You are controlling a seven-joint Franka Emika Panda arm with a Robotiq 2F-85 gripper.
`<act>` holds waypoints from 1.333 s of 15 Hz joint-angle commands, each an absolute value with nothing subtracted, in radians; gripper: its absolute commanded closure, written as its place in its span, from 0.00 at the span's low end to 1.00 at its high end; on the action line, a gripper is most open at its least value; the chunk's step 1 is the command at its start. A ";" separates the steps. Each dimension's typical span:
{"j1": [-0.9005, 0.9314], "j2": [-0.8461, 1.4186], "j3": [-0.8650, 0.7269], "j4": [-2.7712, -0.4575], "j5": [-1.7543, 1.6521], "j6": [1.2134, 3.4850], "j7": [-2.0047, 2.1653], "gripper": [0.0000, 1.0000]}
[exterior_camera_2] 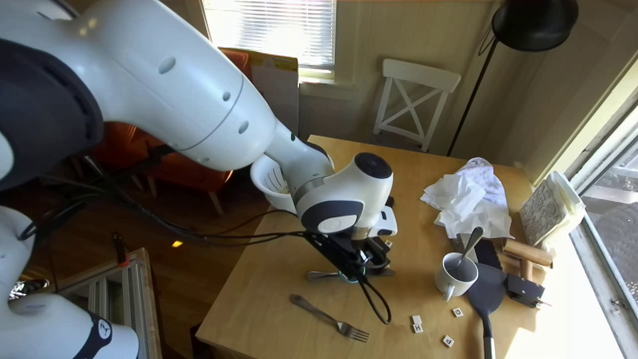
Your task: Move the blue object backwards
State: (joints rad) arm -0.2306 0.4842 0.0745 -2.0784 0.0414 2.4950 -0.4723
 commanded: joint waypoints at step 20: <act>-0.144 0.343 -0.051 -2.357 0.075 2.752 -0.092 0.99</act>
State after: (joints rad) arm -0.2155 0.3447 0.0192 -2.3517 0.1198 2.7234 -0.2560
